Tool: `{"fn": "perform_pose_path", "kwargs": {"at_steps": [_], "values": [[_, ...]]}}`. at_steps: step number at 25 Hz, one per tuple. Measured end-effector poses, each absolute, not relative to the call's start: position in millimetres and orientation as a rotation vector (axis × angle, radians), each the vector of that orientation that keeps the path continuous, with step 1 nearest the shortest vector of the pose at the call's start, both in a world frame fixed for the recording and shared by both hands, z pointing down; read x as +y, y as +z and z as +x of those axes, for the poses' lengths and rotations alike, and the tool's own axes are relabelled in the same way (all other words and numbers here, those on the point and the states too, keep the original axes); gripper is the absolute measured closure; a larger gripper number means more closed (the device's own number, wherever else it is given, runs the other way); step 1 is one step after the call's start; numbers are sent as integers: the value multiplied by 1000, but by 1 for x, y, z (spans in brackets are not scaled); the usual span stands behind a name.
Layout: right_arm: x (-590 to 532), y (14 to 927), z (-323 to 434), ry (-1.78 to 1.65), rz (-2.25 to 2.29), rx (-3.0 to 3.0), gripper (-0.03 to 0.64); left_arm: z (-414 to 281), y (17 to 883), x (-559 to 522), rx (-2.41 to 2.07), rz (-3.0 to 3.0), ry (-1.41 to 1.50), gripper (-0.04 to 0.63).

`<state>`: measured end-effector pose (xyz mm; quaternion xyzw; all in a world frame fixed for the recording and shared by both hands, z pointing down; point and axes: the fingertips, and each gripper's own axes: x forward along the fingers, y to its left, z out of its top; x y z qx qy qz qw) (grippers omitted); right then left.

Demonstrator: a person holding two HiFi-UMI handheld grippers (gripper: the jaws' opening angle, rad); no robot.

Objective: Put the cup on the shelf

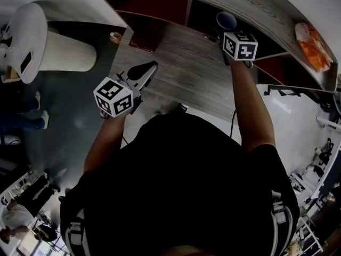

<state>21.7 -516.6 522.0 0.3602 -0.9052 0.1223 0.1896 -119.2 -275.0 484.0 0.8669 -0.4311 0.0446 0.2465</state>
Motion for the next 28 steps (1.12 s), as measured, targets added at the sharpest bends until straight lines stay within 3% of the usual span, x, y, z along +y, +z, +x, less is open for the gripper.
{"fn": "perform_pose_path", "kwargs": {"at_steps": [28], "values": [[-513,521,29,334,1024,-2534,265,-114,486,-271,-1160,2363,119,577]]}}
